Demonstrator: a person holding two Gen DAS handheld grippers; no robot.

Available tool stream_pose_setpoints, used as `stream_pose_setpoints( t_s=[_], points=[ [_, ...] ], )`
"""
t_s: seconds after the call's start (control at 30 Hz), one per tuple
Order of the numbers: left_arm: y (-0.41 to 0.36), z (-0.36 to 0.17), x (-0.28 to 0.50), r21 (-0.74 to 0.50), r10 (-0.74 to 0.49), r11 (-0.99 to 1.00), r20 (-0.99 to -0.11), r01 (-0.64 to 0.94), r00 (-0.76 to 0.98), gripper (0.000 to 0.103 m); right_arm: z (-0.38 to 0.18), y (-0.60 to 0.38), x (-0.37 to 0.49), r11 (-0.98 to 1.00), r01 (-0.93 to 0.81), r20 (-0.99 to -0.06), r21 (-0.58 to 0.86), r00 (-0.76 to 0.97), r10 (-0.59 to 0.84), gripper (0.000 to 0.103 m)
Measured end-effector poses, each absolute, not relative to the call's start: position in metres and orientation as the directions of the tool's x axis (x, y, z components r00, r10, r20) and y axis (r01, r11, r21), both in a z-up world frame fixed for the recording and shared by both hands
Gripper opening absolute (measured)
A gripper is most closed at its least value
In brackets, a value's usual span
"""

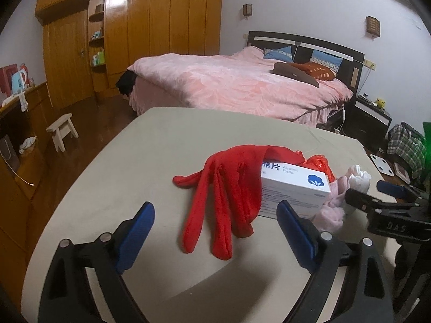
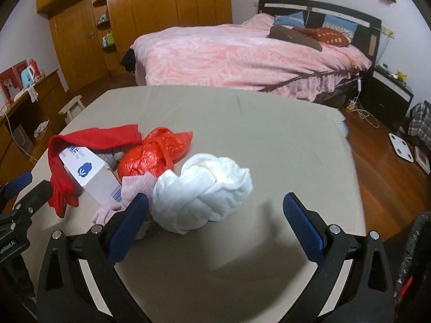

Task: Collect trash
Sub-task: 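Move both open tools back over the pile on the table, then grasp the white tissue with the right tool while the left tool grasps the red glove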

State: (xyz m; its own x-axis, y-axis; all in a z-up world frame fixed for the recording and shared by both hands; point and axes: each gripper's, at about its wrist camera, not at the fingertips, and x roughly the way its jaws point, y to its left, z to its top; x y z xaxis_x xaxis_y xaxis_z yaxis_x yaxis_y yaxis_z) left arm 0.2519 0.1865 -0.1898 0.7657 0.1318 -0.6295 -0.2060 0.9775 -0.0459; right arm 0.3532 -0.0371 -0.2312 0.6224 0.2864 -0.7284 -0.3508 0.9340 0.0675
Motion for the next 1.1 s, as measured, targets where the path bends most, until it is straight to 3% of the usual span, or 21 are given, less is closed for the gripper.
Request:
stream_pose_setpoints(
  t_s=[0.07, 0.1, 0.23, 0.3, 0.43, 0.57, 0.7, 1.1],
  points=[
    [0.187, -0.191, 0.256, -0.049, 0.124, 0.978, -0.636, -0.201, 0.761, 0.09, -0.234, -0.035, 0.357, 0.925, -0.369, -0.737, 0.086, 0.601, 0.309, 0.091],
    [0.187, -0.191, 0.258, -0.048, 0.122, 0.979, -0.639, -0.198, 0.76, 0.09, -0.235, -0.034, 0.358, 0.92, -0.38, -0.742, 0.096, 0.589, 0.32, 0.079],
    [0.186, -0.193, 0.266, -0.051, 0.105, 0.982, -0.645, -0.179, 0.757, 0.087, -0.238, -0.032, 0.36, 0.897, -0.419, -0.749, 0.143, 0.546, 0.374, 0.058],
    [0.185, -0.194, 0.269, -0.053, 0.094, 0.984, -0.652, -0.169, 0.753, 0.08, -0.238, -0.029, 0.357, 0.89, -0.43, -0.744, 0.15, 0.544, 0.388, 0.045],
    [0.181, -0.197, 0.275, -0.058, 0.071, 0.987, -0.669, -0.148, 0.74, 0.06, -0.236, -0.031, 0.352, 0.888, -0.432, -0.731, 0.156, 0.555, 0.398, 0.041],
    [0.182, -0.199, 0.28, -0.079, 0.052, 0.986, -0.683, -0.144, 0.729, 0.027, -0.228, -0.039, 0.342, 0.895, -0.413, -0.711, 0.169, 0.577, 0.401, 0.041],
    [0.186, -0.197, 0.274, -0.093, 0.057, 0.983, -0.67, -0.16, 0.74, 0.014, -0.221, -0.046, 0.338, 0.899, -0.406, -0.704, 0.162, 0.591, 0.394, 0.041],
    [0.185, -0.17, 0.237, -0.12, 0.077, 0.975, -0.6, -0.185, 0.797, 0.01, -0.199, -0.06, 0.32, 0.897, -0.412, -0.677, 0.159, 0.616, 0.403, 0.041]
  ],
)
